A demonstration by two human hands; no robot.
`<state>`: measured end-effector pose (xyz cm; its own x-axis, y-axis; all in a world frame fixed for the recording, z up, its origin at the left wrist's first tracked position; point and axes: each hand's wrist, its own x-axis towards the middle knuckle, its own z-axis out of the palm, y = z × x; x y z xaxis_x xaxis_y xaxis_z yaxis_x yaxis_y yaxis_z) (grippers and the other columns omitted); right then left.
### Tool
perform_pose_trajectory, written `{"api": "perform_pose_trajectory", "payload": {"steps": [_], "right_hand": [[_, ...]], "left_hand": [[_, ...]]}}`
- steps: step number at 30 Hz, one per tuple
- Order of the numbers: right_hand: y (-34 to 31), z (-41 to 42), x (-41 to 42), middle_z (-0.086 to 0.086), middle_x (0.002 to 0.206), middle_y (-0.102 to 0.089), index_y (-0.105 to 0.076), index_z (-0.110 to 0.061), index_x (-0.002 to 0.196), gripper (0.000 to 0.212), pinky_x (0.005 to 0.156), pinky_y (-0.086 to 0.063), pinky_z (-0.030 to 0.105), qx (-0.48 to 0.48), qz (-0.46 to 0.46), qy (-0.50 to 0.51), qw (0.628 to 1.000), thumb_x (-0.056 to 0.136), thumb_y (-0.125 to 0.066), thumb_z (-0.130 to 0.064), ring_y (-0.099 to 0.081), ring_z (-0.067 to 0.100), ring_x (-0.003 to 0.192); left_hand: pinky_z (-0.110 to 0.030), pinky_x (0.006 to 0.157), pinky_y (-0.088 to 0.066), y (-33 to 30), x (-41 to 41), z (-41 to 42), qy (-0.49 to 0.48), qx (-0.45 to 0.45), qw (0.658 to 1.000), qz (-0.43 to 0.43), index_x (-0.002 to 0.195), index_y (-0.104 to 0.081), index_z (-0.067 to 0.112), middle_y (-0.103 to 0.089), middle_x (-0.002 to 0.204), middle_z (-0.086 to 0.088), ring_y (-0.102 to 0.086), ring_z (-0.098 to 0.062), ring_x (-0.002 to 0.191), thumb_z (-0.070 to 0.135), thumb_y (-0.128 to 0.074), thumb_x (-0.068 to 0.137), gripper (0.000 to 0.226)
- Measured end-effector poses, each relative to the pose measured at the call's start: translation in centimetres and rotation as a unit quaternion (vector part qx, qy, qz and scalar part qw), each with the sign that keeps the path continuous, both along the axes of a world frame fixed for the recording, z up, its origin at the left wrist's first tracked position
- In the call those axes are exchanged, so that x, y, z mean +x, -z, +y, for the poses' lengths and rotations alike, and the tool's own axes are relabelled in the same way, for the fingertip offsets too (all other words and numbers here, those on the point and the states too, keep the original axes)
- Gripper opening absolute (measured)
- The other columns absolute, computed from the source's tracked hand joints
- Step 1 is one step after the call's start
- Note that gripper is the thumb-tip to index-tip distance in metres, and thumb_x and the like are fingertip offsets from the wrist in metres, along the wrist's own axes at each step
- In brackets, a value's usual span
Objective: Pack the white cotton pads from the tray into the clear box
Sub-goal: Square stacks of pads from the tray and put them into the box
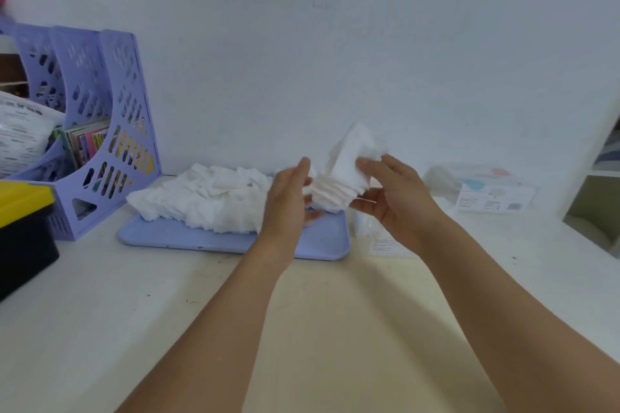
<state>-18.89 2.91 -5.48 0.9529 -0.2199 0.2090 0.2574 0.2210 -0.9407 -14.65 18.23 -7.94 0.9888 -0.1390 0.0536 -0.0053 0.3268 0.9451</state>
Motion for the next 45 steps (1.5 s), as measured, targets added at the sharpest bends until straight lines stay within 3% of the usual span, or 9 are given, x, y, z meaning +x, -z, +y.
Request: {"api": "perform_pose_trajectory", "payload": {"steps": [3, 10, 17, 22, 26, 30, 36, 40, 45], "right_hand": [[0.6, -0.8, -1.0, 0.011, 0.100, -0.075, -0.070, -0.006, 0.109, 0.014, 0.084, -0.060, 0.046, 0.003, 0.009, -0.029, 1.000, 0.099, -0.061, -0.010, -0.073, 0.030, 0.083], [1.0, -3.1, -2.4, 0.012, 0.105, -0.074, -0.067, 0.004, 0.116, 0.024, 0.083, -0.060, 0.044, -0.070, 0.021, -0.004, 0.997, 0.098, -0.062, -0.012, -0.072, 0.027, 0.090], [0.8, -3.9, -2.5, 0.006, 0.109, -0.074, -0.071, -0.009, 0.115, 0.020, 0.092, -0.057, 0.046, -0.022, 0.017, -0.028, 0.999, 0.097, -0.064, -0.015, -0.070, 0.025, 0.097], [1.0, -3.8, -2.3, 0.010, 0.112, -0.074, -0.071, -0.006, 0.119, 0.024, 0.092, -0.058, 0.045, -0.021, 0.013, -0.033, 0.999, 0.098, -0.062, -0.015, -0.071, 0.025, 0.096], [1.2, -4.2, -2.2, 0.006, 0.097, -0.074, -0.074, -0.010, 0.104, 0.014, 0.081, -0.060, 0.038, -0.018, 0.025, -0.040, 0.999, 0.098, -0.062, -0.012, -0.070, 0.023, 0.086], [1.4, -4.0, -2.2, 0.011, 0.106, -0.075, -0.074, -0.009, 0.107, 0.016, 0.091, -0.057, 0.043, -0.027, 0.045, -0.059, 0.997, 0.096, -0.064, -0.013, -0.072, 0.026, 0.095], [0.2, -5.3, -2.5, 0.003, 0.088, -0.065, -0.063, -0.010, 0.108, 0.020, 0.069, -0.052, 0.030, 0.023, -0.015, 0.004, 1.000, 0.089, -0.067, -0.013, -0.061, 0.017, 0.074], [0.4, -4.3, -2.9, 0.006, 0.086, -0.070, -0.071, -0.009, 0.095, 0.008, 0.059, -0.052, 0.029, -0.109, 0.050, -0.096, 0.988, 0.092, -0.064, -0.007, -0.066, 0.017, 0.072], [1.1, -4.2, -2.9, 0.008, 0.099, -0.074, -0.072, -0.011, 0.109, 0.018, 0.065, -0.052, 0.031, -0.147, 0.057, -0.133, 0.978, 0.101, -0.057, -0.012, -0.066, 0.019, 0.087]], "left_hand": [[-0.042, 0.079, -0.062, -0.3, -1.6, -0.6, 0.206, -0.041, 0.975, 0.078, 0.118, -0.067, 0.008, -0.072, 0.118, -0.020, -0.070, -0.038, 0.107, 0.040, -0.065, 0.090, 0.043], [-0.041, 0.094, -0.058, 0.1, -1.9, -0.6, 0.303, -0.038, 0.949, 0.081, 0.131, -0.058, 0.000, -0.067, 0.126, -0.024, -0.067, -0.040, 0.115, 0.031, -0.064, 0.088, 0.054], [-0.032, 0.087, -0.060, 0.6, -1.8, -0.9, 0.270, -0.039, 0.961, 0.038, 0.134, -0.057, 0.001, -0.070, 0.124, -0.019, -0.070, -0.033, 0.112, 0.004, -0.049, 0.102, 0.033], [-0.032, 0.085, -0.061, 0.5, -2.1, -1.3, 0.243, -0.037, 0.969, 0.023, 0.129, -0.060, 0.003, -0.071, 0.120, -0.019, -0.071, -0.031, 0.108, 0.004, -0.049, 0.102, 0.029], [-0.042, 0.088, -0.061, -0.1, -2.3, -1.3, 0.255, -0.062, 0.960, 0.098, 0.124, -0.062, -0.004, -0.070, 0.118, -0.026, -0.070, -0.041, 0.107, 0.017, -0.051, 0.099, 0.034], [-0.037, 0.083, -0.062, 0.5, -2.2, -1.4, 0.252, -0.029, 0.964, 0.075, 0.125, -0.063, -0.004, -0.072, 0.117, -0.021, -0.072, -0.034, 0.105, 0.014, -0.059, 0.099, 0.032], [-0.039, 0.094, -0.059, 1.0, -1.1, -1.7, 0.136, -0.102, 0.984, 0.054, 0.127, -0.062, 0.001, -0.070, 0.124, -0.014, -0.070, -0.029, 0.111, 0.008, -0.056, 0.101, 0.028], [-0.036, 0.092, -0.059, 0.9, -1.2, -1.6, 0.133, -0.106, 0.985, 0.031, 0.129, -0.062, 0.009, -0.071, 0.124, -0.010, -0.070, -0.025, 0.111, 0.010, -0.055, 0.102, 0.028], [-0.033, 0.090, -0.060, 0.7, -1.6, -1.6, 0.184, -0.082, 0.979, 0.000, 0.130, -0.063, 0.014, -0.072, 0.122, -0.009, -0.071, -0.024, 0.109, 0.011, -0.056, 0.101, 0.029]]}}
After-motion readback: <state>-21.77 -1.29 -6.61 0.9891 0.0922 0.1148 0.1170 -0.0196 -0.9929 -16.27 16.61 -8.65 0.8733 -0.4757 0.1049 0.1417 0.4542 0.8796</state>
